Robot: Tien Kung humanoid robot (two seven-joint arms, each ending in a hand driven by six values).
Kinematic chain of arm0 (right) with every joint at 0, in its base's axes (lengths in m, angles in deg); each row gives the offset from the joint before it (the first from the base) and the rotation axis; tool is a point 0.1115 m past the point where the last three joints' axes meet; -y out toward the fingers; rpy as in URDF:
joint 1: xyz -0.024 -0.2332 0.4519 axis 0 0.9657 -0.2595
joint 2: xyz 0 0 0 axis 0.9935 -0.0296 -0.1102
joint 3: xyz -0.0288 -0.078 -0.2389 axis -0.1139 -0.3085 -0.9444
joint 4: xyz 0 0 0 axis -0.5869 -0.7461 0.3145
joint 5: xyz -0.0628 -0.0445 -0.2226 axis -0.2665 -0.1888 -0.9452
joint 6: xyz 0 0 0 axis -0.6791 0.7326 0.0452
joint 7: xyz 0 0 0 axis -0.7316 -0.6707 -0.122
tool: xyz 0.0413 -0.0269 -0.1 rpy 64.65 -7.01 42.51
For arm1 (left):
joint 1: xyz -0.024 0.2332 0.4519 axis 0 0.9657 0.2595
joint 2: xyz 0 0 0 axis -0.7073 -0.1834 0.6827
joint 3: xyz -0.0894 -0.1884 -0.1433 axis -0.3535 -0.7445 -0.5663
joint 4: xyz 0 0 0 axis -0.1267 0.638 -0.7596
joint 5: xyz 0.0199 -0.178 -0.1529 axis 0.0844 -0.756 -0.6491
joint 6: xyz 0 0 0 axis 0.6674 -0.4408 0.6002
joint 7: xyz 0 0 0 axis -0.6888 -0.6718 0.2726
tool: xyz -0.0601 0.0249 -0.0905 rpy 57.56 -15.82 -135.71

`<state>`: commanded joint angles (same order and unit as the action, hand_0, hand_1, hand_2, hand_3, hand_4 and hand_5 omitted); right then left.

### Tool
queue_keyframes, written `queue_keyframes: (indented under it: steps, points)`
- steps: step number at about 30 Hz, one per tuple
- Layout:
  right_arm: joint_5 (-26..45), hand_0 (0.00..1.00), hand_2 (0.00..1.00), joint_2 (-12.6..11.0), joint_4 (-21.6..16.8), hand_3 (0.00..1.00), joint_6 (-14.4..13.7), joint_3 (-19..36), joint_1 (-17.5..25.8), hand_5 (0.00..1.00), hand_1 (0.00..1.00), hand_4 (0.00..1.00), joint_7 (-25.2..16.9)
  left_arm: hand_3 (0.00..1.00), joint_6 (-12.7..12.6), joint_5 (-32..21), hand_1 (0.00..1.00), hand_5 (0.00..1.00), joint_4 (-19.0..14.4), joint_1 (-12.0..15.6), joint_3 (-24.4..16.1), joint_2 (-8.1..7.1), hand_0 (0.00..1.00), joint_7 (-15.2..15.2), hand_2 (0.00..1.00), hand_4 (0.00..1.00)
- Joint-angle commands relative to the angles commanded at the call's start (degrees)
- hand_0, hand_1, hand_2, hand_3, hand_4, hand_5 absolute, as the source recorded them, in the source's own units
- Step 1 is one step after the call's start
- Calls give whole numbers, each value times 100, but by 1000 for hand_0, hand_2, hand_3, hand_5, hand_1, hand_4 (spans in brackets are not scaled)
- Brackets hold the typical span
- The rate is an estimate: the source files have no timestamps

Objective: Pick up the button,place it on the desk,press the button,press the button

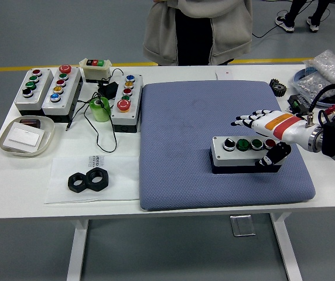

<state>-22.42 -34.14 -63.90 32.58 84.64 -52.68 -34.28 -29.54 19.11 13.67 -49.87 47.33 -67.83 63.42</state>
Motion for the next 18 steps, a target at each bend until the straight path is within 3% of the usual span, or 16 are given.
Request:
queue_keyframes:
  steps: [5,8,9,14,15,18]
  points:
    - [808,998,998,-212,-417,998,117,649,335,144,946,983,26,832,1,-22,831,998,1,6,15,0,690,-9,890,639]
    - [1462,998,998,-325,-704,998,-226,1121,555,144,946,983,166,832,-5,38,831,998,5,21,-27,3,690,11,890,639]
    - [1658,914,920,-341,-757,998,-358,1236,591,409,782,990,312,832,-6,59,831,998,5,26,-41,4,691,17,889,641]
    - [1716,914,920,-456,-884,998,-1085,1503,761,409,782,990,781,832,-9,94,831,998,6,50,-62,5,691,26,889,641]
    - [1727,425,446,-464,-889,988,-1147,1514,776,546,371,837,813,831,-9,95,831,998,6,52,-64,5,691,27,889,644]
    - [1947,425,446,-520,-928,988,-1464,1656,965,546,371,837,1019,831,-11,91,831,998,7,66,-61,9,691,28,889,644]
